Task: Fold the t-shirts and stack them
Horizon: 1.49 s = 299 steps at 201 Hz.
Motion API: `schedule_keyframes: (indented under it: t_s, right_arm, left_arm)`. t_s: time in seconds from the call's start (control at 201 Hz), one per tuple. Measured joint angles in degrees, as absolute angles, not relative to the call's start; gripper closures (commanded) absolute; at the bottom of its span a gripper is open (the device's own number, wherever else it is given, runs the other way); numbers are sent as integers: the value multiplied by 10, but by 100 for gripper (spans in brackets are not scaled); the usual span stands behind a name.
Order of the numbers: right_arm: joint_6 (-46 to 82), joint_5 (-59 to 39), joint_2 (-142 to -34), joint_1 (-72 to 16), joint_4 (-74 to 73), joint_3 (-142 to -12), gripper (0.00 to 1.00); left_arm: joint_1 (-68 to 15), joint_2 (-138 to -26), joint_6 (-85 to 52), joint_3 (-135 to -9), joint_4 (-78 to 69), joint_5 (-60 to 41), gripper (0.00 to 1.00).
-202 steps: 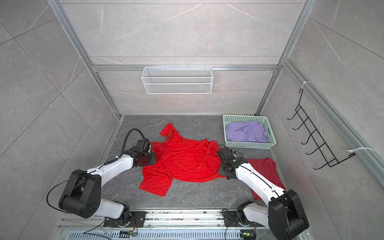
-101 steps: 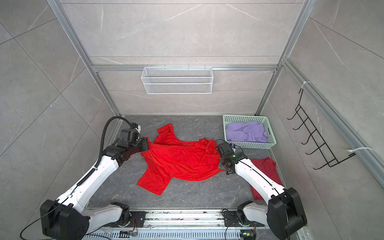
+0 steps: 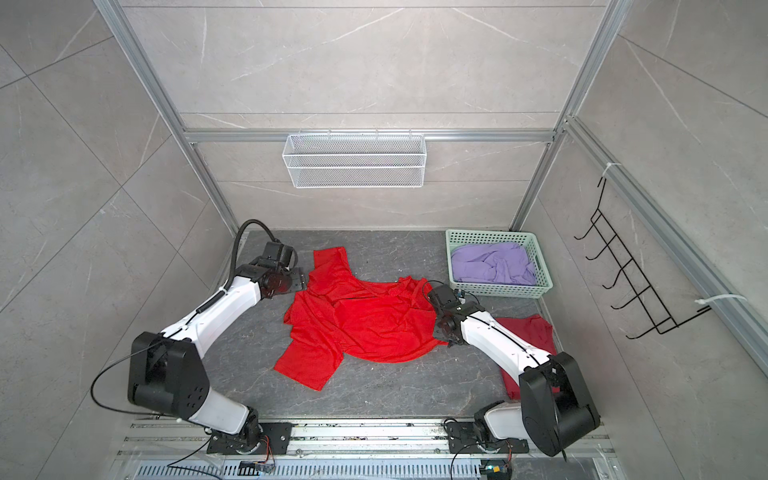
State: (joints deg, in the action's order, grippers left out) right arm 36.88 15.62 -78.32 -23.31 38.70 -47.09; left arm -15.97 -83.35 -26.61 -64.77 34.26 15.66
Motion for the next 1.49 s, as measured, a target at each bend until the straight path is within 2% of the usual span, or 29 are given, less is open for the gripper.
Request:
schedule_keyframes:
  t_s: [0.348,0.612,0.856,0.921,1.035,1.145,1.2,1.354,1.489]
  right_arm:
    - [369,145,-798,-232,387,-471,100]
    - [369,137,-798,-229,382,-471,100]
    - [369,122,-798,-227,374,-471,98]
    - [369,110,-798,-225,368,-472,98]
    - [369,89,-810,-225,365,-489,96]
    - [371,65,-840,-225,366,-529,91]
    - [371,50,-867,-225,371,-564,86]
    - [357,5,-973,-225,383,-690,62]
    - [340,-15,-1030,-225,394,-776,59]
  left_arm:
    - [-160,-628,-422,-408,470,139,24]
    - [-160,-650,-483,-334,443,96,29]
    - [-160,-710,-493,-324,383,67,47]
    - [-160,-718,-493,-327,374,65,57]
    - [-160,-733,-490,-336,356,67,82]
    - [-160,-737,-490,-337,333,63,96]
    - [-160,-737,-490,-337,329,58,99]
    - [-160,-737,-489,-337,325,55,100]
    - [-160,-734,-488,-337,326,56,100]
